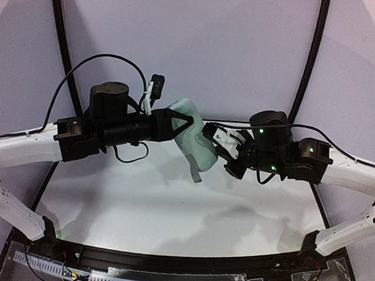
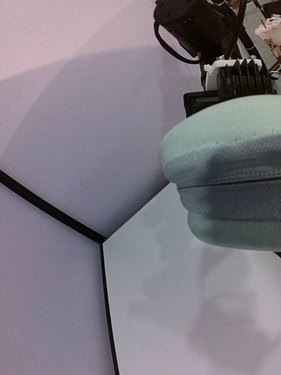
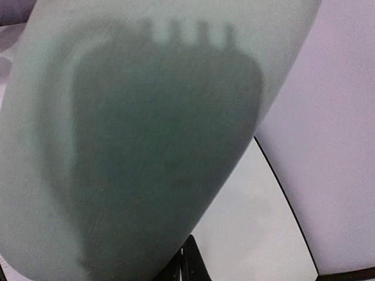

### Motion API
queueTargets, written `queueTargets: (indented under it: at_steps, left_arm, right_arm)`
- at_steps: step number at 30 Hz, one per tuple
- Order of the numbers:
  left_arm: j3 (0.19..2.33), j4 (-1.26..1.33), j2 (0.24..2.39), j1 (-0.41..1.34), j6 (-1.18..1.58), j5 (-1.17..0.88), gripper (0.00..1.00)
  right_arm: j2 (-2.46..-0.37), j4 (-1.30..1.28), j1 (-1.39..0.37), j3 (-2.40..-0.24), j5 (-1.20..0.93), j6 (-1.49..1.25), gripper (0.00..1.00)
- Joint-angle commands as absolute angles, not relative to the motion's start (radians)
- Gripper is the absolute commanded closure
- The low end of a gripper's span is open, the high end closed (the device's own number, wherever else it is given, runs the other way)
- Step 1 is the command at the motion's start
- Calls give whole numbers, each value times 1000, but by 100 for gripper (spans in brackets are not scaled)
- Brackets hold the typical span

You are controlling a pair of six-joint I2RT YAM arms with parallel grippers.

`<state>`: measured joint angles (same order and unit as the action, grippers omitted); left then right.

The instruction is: Open the umbrella

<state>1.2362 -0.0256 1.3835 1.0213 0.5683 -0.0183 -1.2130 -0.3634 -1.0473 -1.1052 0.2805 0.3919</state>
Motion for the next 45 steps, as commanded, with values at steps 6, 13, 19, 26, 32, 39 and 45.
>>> queueTargets:
  at_steps: [6, 13, 19, 26, 32, 39, 45]
  left_arm:
    - [1143, -339, 1555, 1039, 542, -329, 99]
    - [1059, -212, 1568, 1016, 609, -416, 99]
    - [941, 38, 1531, 1013, 592, -652, 99]
    - [1020, -48, 1586, 1014, 488, -756, 99]
    - [1086, -96, 1678, 1015, 466, -814, 99]
    - [1112, -100, 1719, 1014, 462, -821, 99]
    - [1122, -99, 1739, 1014, 494, -750, 97]
  right_arm:
    - [-1205, -22, -994, -1282, 402, 402, 100]
    - [-1145, -5, -957, -1270, 351, 358, 100]
    - [-1098, 26, -932, -1201, 260, 319, 100]
    - [-1059, 49, -916, -1136, 252, 275, 100]
    - [-1082, 64, -910, -1181, 254, 275, 100]
    - [-1132, 96, -905, -1239, 275, 301, 100]
    - [-1128, 122, -905, -1252, 325, 242, 100]
